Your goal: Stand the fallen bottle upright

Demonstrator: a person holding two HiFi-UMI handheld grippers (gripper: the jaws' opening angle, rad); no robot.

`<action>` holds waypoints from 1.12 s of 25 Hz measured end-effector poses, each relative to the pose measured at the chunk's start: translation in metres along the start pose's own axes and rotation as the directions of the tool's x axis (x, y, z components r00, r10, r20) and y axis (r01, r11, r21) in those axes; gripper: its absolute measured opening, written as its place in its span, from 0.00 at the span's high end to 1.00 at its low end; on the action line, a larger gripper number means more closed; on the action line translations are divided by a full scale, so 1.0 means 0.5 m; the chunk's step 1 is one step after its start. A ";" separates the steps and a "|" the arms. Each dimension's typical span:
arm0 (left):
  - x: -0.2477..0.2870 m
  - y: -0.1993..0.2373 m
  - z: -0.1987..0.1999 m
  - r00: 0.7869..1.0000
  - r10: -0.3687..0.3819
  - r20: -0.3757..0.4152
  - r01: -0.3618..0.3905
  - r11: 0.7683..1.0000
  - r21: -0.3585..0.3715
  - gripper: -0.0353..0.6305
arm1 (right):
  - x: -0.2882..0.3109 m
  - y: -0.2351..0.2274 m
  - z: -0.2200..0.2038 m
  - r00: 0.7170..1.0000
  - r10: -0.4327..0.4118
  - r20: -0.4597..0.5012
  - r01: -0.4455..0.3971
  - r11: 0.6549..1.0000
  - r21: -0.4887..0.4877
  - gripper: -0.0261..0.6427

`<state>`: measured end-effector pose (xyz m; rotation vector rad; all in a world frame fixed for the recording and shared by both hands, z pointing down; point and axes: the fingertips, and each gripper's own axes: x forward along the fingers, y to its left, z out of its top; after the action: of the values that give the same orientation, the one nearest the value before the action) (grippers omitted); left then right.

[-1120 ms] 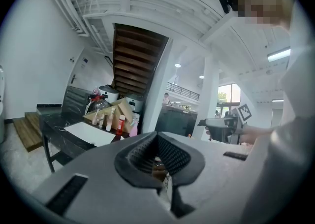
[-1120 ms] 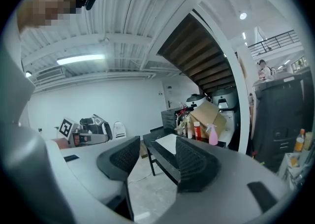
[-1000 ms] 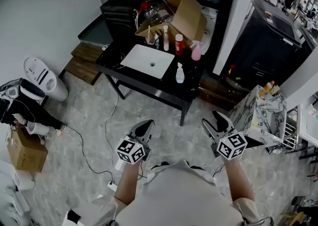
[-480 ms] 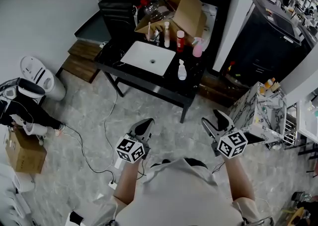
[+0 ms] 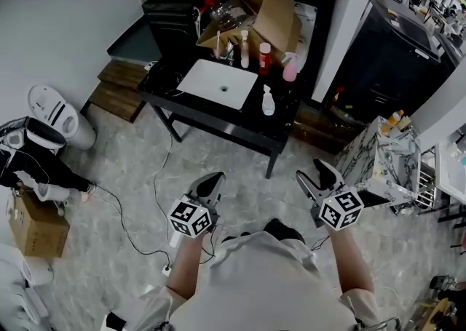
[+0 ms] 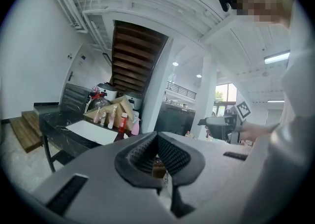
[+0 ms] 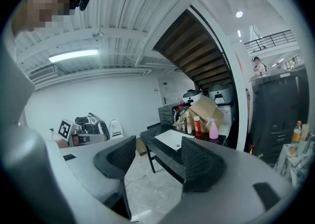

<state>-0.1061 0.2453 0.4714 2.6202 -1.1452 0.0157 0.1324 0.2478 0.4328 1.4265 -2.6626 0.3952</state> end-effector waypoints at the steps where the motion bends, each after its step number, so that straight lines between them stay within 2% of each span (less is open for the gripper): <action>1: -0.001 0.002 -0.001 1.000 0.002 -0.001 -0.002 1.000 -0.002 0.94 | 0.001 0.001 -0.001 1.000 0.000 -0.002 0.000 1.000 0.002 0.53; 12: 0.078 0.039 -0.008 0.999 0.032 -0.020 -0.032 0.999 -0.015 0.94 | 0.069 -0.076 -0.010 0.999 0.027 -0.032 -0.026 0.999 0.024 0.53; 28: 0.331 0.159 0.028 0.994 0.083 -0.071 -0.084 0.996 -0.009 0.94 | 0.312 -0.299 0.014 0.988 0.117 -0.103 -0.109 0.990 0.086 0.53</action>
<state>-0.0514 0.0715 0.4978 2.5387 -1.2255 0.1166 0.1696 0.0416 0.4850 1.2388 -2.6760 0.5786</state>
